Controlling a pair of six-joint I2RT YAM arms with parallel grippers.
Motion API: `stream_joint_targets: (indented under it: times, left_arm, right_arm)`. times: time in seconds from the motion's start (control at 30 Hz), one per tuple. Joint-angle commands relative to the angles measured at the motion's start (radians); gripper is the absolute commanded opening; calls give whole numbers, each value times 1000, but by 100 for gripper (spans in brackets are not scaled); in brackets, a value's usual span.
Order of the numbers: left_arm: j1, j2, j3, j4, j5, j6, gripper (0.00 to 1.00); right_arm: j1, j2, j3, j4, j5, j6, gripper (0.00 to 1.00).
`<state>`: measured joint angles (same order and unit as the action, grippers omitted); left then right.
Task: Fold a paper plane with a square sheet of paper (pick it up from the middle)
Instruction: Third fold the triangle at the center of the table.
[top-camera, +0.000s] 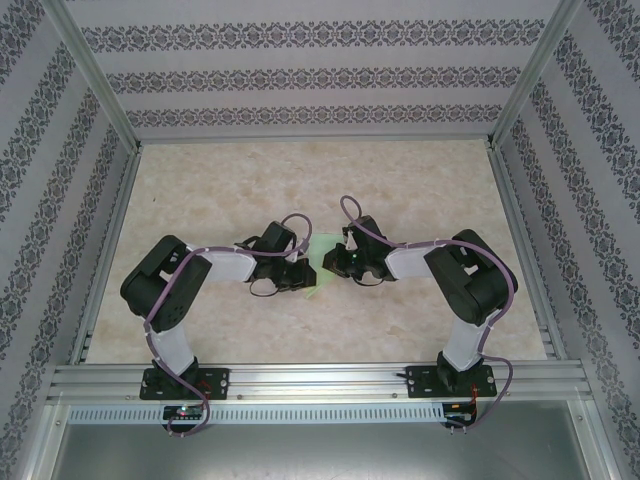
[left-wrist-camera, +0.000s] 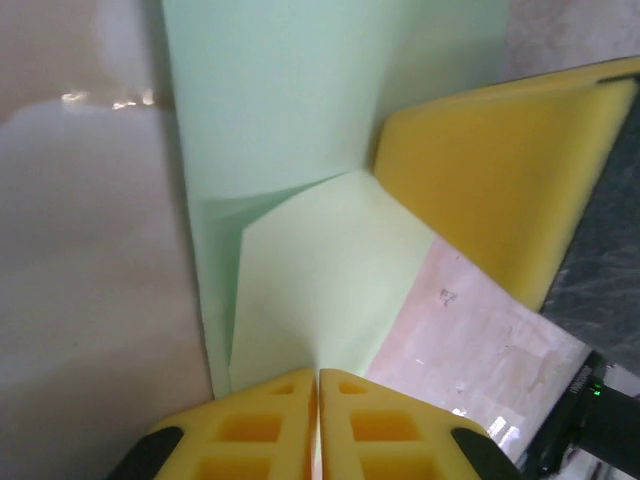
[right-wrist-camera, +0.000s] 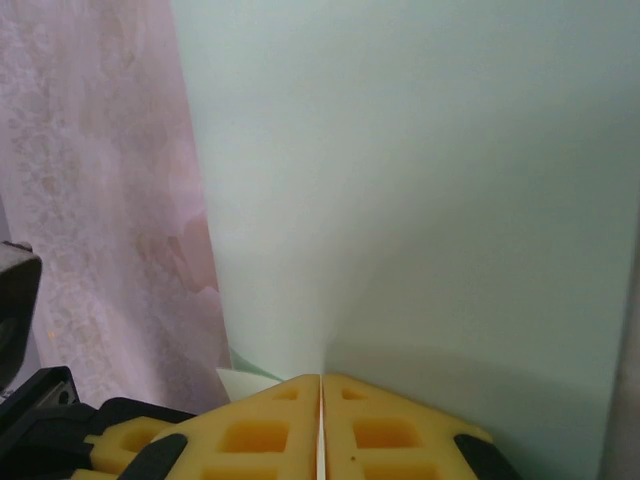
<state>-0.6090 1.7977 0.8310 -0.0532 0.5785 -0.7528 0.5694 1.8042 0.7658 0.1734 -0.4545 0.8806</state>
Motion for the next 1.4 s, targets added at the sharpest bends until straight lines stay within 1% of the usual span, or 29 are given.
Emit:
stream_joint_targets:
  times: [0.0, 0.13, 0.2, 0.33, 0.4, 0.47, 0.67, 0.93, 1.37]
  left_arm:
    - [7, 43, -3, -67, -71, 9, 11]
    - [7, 38, -19, -95, -107, 25, 10]
    - [7, 38, -16, -110, -116, 37, 10]
    - [7, 35, 1, -125, -120, 49, 10]
    - [8, 32, 8, -133, -123, 55, 10]
    - [7, 31, 16, -142, -124, 59, 10]
    - [7, 32, 20, -158, -125, 70, 10]
    - [7, 52, 18, -194, -141, 92, 8]
    - [8, 52, 13, -224, -163, 112, 8]
  right_arm:
    - [1, -42, 11, -66, 23, -7, 11]
    - [8, -142, -13, -115, 58, -25, 11]
    - [34, -160, -38, -96, 56, -9, 11]
    - [83, -134, -55, -85, 63, 13, 8]
    - [100, -113, -71, -26, 63, 46, 7]
    - [110, -84, -65, 0, 62, 60, 6]
    - [113, -31, -45, -8, 107, 58, 6]
    - [61, -33, -49, -35, 118, 47, 6]
    - [-110, 1, -34, -45, 74, -31, 7]
